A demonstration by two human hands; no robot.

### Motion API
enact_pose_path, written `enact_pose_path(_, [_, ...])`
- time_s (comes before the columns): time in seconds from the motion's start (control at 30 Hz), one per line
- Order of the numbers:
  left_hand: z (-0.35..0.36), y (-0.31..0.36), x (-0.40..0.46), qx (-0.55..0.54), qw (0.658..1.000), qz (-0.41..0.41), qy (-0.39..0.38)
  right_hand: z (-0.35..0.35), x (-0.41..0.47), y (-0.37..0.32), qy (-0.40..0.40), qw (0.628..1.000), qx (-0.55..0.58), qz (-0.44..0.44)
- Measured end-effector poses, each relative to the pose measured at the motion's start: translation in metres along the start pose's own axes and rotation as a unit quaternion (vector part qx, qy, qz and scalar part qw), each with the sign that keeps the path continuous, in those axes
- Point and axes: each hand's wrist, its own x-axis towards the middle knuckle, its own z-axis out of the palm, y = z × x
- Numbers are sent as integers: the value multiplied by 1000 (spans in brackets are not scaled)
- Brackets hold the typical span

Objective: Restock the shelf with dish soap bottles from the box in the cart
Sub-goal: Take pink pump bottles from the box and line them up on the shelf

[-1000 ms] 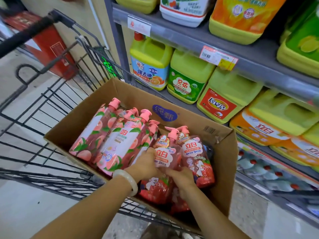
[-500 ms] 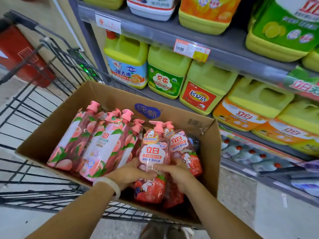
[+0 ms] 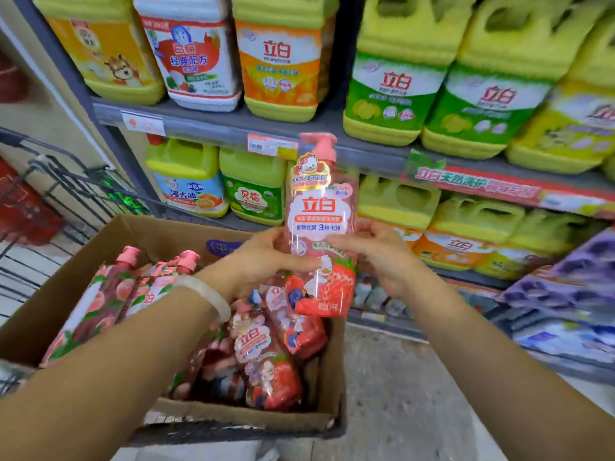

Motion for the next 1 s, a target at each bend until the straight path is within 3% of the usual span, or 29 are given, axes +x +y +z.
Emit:
enact_pose_path(0.4, [260,118,-55,82,980,165,-78,-220,-192,-76,129,979,-5,-155])
enact_pose_path(0.63, [421,170,-77,132,951,224,-166,-351,-308,-94,221,951,-4,-215])
enact_pose_path(1.0, [623,221,-43,149,898,296,-290,-516,-397,-102,346,898,15,-272])
